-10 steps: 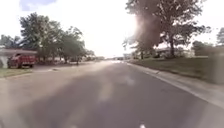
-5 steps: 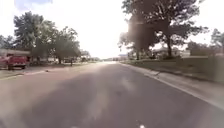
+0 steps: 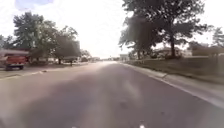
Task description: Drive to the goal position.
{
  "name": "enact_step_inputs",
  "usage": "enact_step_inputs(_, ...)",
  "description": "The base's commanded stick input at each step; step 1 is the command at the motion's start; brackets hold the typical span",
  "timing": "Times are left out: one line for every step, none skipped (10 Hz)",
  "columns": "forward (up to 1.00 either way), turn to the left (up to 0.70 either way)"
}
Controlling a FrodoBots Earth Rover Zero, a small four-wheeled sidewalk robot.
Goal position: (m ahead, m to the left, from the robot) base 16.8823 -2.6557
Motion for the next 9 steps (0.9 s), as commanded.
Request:
enact_step_inputs(1.0,0.0)
enact_step_inputs(1.0,0.0)
enact_step_inputs(1.0,-0.02)
enact_step_inputs(1.0,-0.23)
enact_step_inputs(1.0,-0.4)
enact_step_inputs(1.0,-0.4)
enact_step_inputs(1.0,0.0)
enact_step_inputs(1.0,0.0)
enact_step_inputs(1.0,0.0)
